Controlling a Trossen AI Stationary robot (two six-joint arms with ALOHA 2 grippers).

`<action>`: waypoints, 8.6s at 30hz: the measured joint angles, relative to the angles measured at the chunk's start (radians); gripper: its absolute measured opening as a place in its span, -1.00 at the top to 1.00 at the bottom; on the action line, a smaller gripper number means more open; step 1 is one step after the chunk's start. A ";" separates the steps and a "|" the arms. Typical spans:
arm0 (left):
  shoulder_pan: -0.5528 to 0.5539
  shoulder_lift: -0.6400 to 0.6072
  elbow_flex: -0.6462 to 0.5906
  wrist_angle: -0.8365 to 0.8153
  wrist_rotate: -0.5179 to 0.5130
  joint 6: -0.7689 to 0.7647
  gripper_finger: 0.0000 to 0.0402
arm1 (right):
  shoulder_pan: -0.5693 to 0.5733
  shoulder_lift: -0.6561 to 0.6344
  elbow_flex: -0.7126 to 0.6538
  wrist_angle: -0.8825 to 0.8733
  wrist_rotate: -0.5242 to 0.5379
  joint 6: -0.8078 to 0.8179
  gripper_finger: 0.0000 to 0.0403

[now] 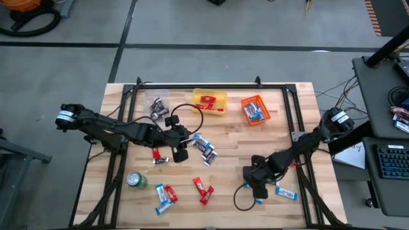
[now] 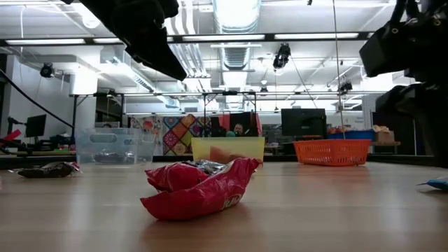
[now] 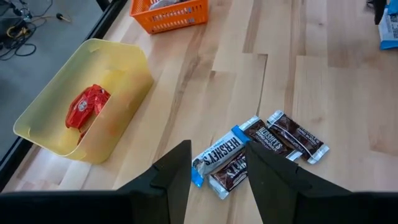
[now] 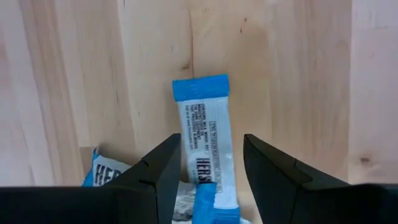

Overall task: Sort candy
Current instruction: Put the white chocolate bar into the orange bin, then put the brown chocolate bar into the transparent bin

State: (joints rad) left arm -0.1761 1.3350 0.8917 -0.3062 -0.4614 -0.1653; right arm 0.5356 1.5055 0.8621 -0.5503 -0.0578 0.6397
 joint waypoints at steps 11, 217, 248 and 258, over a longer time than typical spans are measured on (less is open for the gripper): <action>0.000 0.000 0.000 0.000 0.000 0.000 0.33 | 0.026 0.003 0.000 -0.001 0.062 0.049 0.21; -0.106 0.343 0.012 -0.552 0.400 -0.376 0.53 | -0.744 -0.405 -0.147 0.241 0.267 -0.195 0.00; 0.401 -0.137 0.013 -0.517 0.058 -0.261 0.94 | -0.743 -0.405 -0.147 0.246 0.264 -0.187 0.00; 0.757 -0.006 0.013 -0.496 0.057 -0.155 0.93 | -0.743 -0.405 -0.147 0.246 0.264 -0.184 0.00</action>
State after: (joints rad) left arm 0.5808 1.3294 0.9047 -0.8018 -0.4041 -0.3207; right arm -0.2070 1.1007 0.7147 -0.3042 0.2062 0.4553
